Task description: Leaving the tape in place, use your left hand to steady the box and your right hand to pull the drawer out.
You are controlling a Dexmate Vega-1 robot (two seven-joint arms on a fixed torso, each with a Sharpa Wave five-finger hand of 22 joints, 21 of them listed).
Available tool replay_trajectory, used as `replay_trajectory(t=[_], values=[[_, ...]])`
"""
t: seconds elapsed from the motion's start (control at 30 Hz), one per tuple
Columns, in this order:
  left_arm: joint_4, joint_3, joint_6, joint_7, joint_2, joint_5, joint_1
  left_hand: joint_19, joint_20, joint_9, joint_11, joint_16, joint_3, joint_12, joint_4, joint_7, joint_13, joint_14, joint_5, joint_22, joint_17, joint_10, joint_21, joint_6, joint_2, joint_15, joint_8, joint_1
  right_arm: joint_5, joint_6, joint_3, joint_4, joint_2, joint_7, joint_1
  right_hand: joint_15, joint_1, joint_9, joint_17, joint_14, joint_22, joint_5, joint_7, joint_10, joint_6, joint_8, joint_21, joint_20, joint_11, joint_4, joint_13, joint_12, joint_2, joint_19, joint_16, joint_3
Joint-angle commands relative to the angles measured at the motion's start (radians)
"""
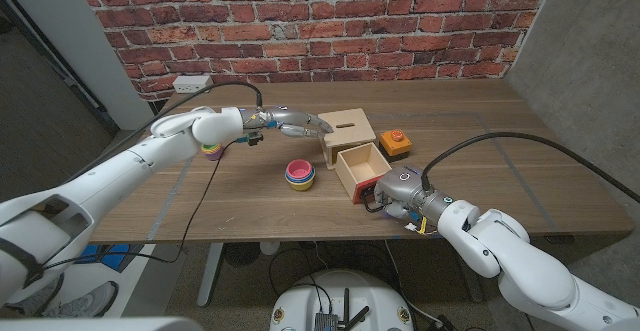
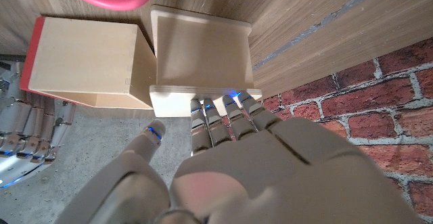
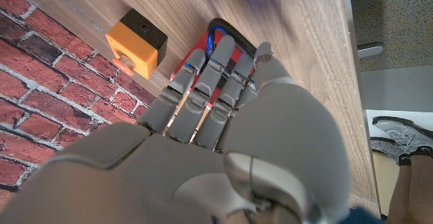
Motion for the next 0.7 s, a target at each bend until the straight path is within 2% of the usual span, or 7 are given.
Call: replay_trajectory(t=[0.03, 0.7], values=[[-0.005, 0.001, 0.007, 0.006, 0.0, -0.001, 0.004, 0.007, -0.161, 0.004, -0.003, 0.007, 0.007, 0.006, 0.003, -0.003, 0.002, 0.006, -0.001, 0.001, 0.004, 0.007, 0.0, 0.008, 0.066, -0.081, -0.002, 0.0, -0.002, 0.0, 0.024, -0.017, -0.015, 0.01, -0.024, -0.046, -0.001, 0.008, 0.002, 0.001, 0.005, 0.004, -0.01, 0.009, 0.011, 0.029, 0.004, -0.132, 0.0, 0.0, 0.005, 0.003, 0.012, 0.005, 0.0, 0.009], [-0.02, 0.001, 0.012, 0.01, 0.0, 0.001, 0.011, 0.008, -0.16, 0.004, -0.004, 0.006, 0.01, 0.006, 0.004, -0.003, 0.002, 0.006, -0.001, 0.001, 0.004, 0.007, 0.0, 0.008, 0.066, -0.08, -0.003, -0.001, -0.01, -0.012, 0.065, -0.046, -0.036, 0.022, -0.078, -0.045, -0.004, 0.015, 0.001, 0.001, 0.005, 0.004, -0.011, 0.009, 0.013, 0.035, 0.004, -0.132, 0.0, 0.001, 0.005, 0.003, 0.012, 0.004, 0.0, 0.008]])
